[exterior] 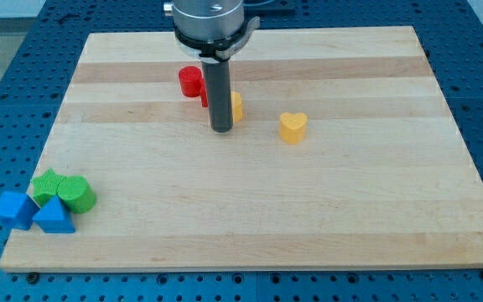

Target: Push the yellow heart below the yellow hexagon

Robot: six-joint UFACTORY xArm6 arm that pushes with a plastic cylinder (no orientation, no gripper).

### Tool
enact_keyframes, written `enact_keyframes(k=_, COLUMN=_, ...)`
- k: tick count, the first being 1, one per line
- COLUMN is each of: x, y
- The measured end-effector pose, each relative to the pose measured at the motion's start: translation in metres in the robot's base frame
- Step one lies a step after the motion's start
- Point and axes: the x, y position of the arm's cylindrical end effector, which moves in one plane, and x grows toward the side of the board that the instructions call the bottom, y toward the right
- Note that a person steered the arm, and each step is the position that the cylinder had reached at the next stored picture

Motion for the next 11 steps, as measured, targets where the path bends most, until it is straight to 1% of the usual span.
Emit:
enact_keyframes(k=2, x=0.006, y=0.009)
enact_keyframes(k=5, x=0.061, y=0.072)
enact_keyframes(k=6, x=0.067, y=0.099)
enact_keyframes(k=8, x=0.039, y=0.127)
enact_keyframes(k=9, x=0.037, y=0.127)
enact_keyframes(k=11, x=0.014, y=0.121)
